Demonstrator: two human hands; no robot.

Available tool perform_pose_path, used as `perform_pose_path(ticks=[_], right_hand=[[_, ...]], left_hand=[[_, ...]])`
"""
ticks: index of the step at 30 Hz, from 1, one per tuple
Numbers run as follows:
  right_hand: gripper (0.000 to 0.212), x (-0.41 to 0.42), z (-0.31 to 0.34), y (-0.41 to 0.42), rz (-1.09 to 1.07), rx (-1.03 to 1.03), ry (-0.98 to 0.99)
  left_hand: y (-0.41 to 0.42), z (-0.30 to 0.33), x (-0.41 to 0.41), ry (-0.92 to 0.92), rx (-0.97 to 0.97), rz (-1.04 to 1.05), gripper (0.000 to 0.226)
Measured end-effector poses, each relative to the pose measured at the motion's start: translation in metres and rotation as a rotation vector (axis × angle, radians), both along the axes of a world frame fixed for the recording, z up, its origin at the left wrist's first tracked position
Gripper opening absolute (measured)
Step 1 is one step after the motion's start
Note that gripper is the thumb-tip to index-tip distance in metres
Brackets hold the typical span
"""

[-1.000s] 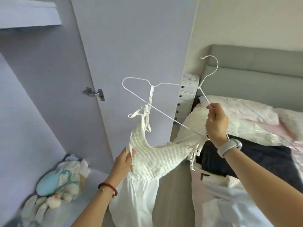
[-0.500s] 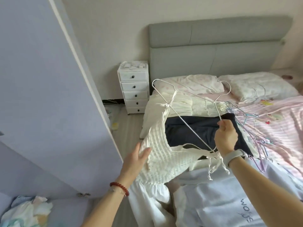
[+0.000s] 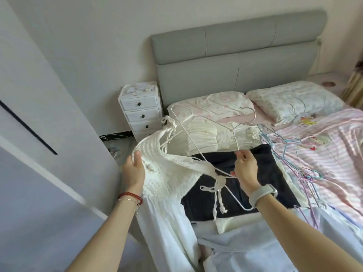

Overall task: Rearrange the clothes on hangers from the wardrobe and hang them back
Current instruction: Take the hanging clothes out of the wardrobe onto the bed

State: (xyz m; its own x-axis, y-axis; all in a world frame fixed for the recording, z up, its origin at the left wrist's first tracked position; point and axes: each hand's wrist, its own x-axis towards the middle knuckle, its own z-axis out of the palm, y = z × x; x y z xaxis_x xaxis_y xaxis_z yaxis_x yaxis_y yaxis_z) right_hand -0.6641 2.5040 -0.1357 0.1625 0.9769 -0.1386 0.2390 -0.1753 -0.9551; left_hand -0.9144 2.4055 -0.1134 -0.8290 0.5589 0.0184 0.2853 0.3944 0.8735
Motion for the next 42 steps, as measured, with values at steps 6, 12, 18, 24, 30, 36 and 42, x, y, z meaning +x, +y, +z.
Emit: perform_pose_path(ticks=[6,12,18,24,30,36,42], right_hand=[[0.025,-0.086,0.048,0.061,0.08,0.116,0.075],[0.022,-0.161,0.109,0.141,-0.001,0.219,0.282],[0.015,-0.159,0.159,0.21,-0.105,0.334,0.388],[0.016,-0.078,0.158,0.285,-0.339,0.364,0.344],[0.019,0.041,0.115,0.345,-0.567,0.36,0.146],[0.022,0.122,0.007,0.388,-0.642,0.246,-0.11],[0.025,0.151,-0.113,0.423,-0.573,-0.027,-0.221]], left_hand=[[0.09,0.07,-0.055,0.102,0.181,0.201,0.045],[0.175,0.139,-0.105,0.082,0.489,0.302,0.039],[0.279,0.215,-0.095,0.05,0.771,0.159,0.033],[0.381,0.233,-0.02,0.015,0.837,-0.205,0.023],[0.48,0.171,0.085,0.156,0.499,-0.557,0.037],[0.56,0.028,0.141,0.402,0.037,-0.754,0.036],[0.575,-0.111,0.17,0.499,-0.536,-0.996,0.045]])
